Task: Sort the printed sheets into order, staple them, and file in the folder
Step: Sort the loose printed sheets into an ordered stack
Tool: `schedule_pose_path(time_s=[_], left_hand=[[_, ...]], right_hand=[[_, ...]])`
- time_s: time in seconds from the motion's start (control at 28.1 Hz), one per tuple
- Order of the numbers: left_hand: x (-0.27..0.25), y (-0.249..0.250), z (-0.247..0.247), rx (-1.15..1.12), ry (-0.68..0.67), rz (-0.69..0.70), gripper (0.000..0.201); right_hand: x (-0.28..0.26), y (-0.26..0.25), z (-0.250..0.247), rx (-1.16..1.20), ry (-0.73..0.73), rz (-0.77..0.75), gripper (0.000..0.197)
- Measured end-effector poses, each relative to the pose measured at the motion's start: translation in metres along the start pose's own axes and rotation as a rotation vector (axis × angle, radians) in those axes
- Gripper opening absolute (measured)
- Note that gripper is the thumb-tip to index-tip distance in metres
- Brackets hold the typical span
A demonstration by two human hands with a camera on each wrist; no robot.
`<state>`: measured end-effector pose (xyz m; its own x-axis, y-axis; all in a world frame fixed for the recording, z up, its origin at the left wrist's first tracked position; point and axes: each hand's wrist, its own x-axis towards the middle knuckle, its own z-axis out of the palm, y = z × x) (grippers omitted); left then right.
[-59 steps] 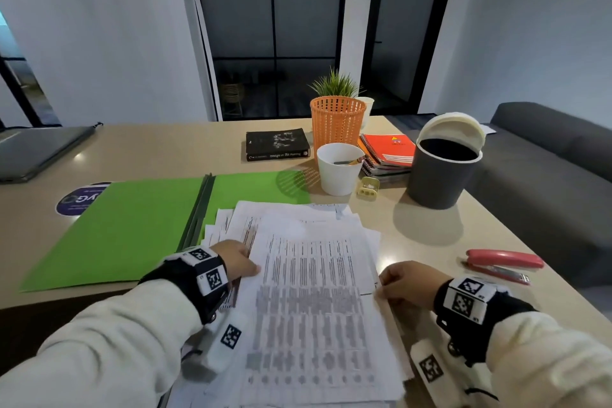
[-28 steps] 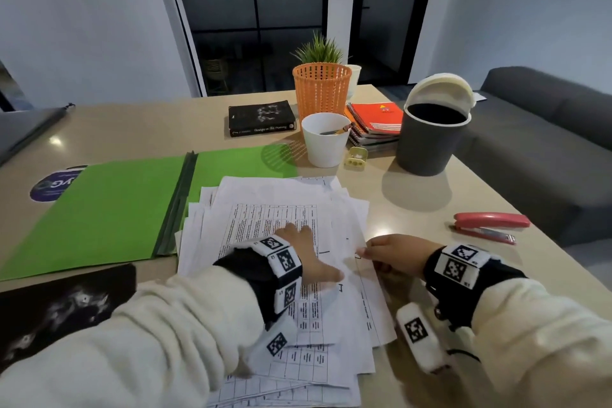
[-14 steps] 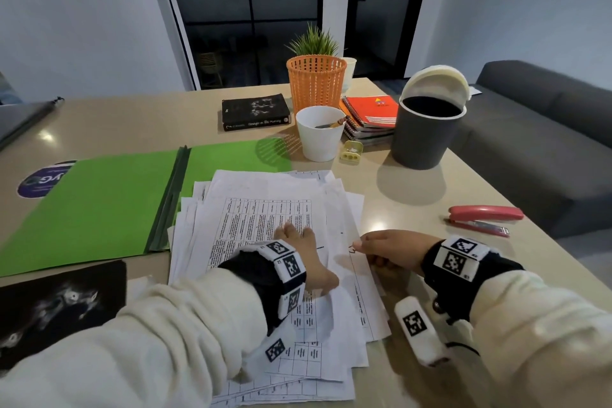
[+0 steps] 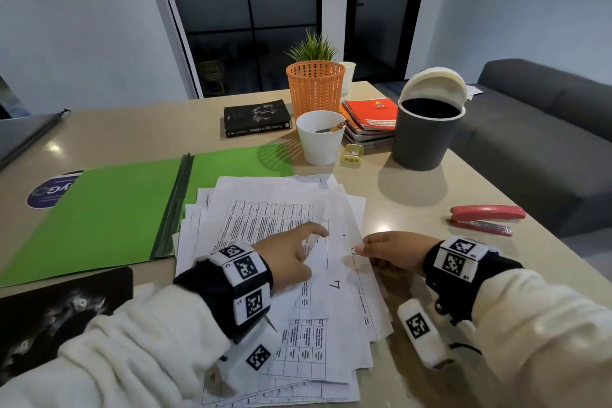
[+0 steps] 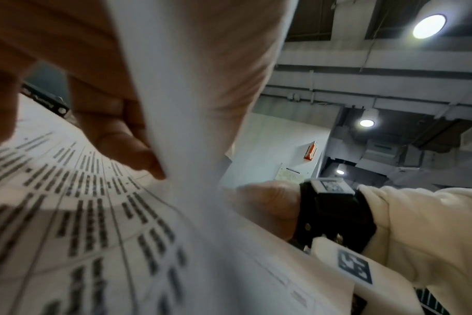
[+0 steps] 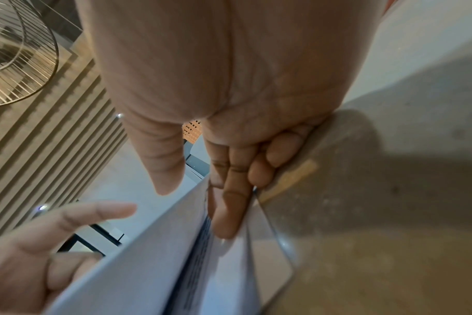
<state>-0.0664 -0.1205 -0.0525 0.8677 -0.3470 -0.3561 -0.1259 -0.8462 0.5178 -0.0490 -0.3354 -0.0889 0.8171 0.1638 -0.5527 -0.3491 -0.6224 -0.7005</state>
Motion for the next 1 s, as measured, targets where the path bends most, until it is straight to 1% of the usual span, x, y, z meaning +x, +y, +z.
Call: schedule_pose_path(time_s=[0.14, 0.29, 0.36, 0.43, 0.5, 0.64, 0.75, 0.86, 0.89, 1.0], left_hand=[[-0.009, -0.002, -0.029, -0.004, 0.067, -0.021, 0.032], [-0.02, 0.0, -0.063, 0.024, 0.147, -0.074, 0.029], [-0.021, -0.002, -0.069, 0.063, 0.165, -0.1, 0.026], [-0.016, -0.004, -0.063, 0.098, 0.146, -0.115, 0.022], [-0.008, -0.005, -0.047, 0.14, 0.077, -0.118, 0.02], [0.003, 0.005, -0.014, 0.187, -0.047, -0.136, 0.024], [0.004, 0.012, 0.0, 0.281, -0.093, -0.154, 0.033], [-0.002, 0.019, 0.007, 0.227, -0.097, -0.178, 0.044], [-0.004, 0.021, 0.009, 0.213, -0.085, -0.177, 0.045], [-0.005, 0.023, 0.016, 0.276, -0.037, -0.145, 0.046]], right_hand=[[-0.001, 0.002, 0.0, -0.027, 0.008, -0.022, 0.024], [-0.001, 0.001, -0.001, -0.031, 0.012, -0.019, 0.025], [-0.001, 0.0, -0.001, -0.05, 0.02, -0.014, 0.024], [-0.002, 0.0, 0.0, -0.058, 0.029, -0.017, 0.025], [-0.002, 0.001, 0.002, -0.044, 0.033, -0.019, 0.025], [-0.003, 0.001, 0.004, 0.031, 0.034, -0.013, 0.021], [-0.005, 0.002, 0.004, 0.085, 0.032, -0.005, 0.019], [-0.005, 0.002, 0.004, 0.071, 0.038, -0.012, 0.018], [-0.006, 0.002, 0.005, 0.081, 0.037, -0.015, 0.018], [-0.006, 0.002, 0.006, 0.124, 0.014, -0.028, 0.018]])
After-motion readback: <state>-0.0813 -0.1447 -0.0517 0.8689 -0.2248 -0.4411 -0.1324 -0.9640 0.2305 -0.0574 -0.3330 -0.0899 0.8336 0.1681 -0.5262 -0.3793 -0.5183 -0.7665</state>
